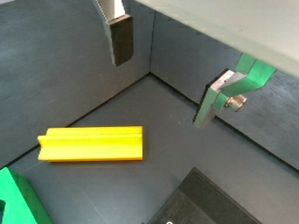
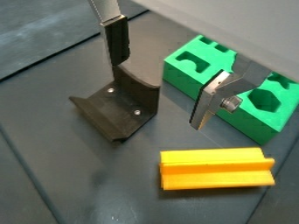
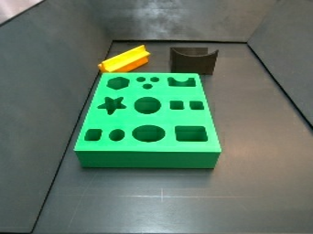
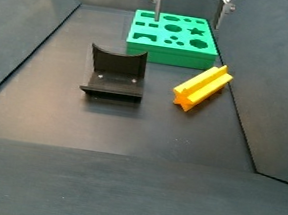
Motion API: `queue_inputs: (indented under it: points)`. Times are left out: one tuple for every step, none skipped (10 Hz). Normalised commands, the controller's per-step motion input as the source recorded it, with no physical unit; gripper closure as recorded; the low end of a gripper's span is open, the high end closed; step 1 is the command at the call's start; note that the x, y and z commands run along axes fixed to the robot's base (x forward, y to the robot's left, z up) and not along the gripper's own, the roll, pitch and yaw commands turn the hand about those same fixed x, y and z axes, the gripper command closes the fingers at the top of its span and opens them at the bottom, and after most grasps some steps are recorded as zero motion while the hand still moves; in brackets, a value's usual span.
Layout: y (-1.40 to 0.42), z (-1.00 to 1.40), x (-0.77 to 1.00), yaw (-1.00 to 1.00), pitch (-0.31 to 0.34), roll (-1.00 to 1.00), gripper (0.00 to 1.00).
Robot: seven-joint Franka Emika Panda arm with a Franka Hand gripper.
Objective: Pick up the star object. Move up. Place the star object on the fixture. Regrasp the star object. Move to above the board. Insert the star object.
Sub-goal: Pick up the star object.
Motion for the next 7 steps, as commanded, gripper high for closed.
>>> queue_inputs:
  points:
    - [-0.03,-0.17,0.0,-1.0,0.003,0.08,0.0]
    - [-0.04,-0.18,-0.01,-1.0,0.003,0.08,0.0]
    - [-0.07,-0.25,0.0,-1.0,0.0,0.05,0.0]
    - [-0.13,-0.34,0.0,-0.98,0.0,0.01,0.0]
    - [-0.23,-0.48,0.0,-0.9,0.0,0.0,0.0]
    - [-0.28,-0.63,-0.08,-0.81,-0.11,-0.02,0.0]
    - [-0.46,-0.69,-0.22,-0.53,-0.06,-0.13,0.0]
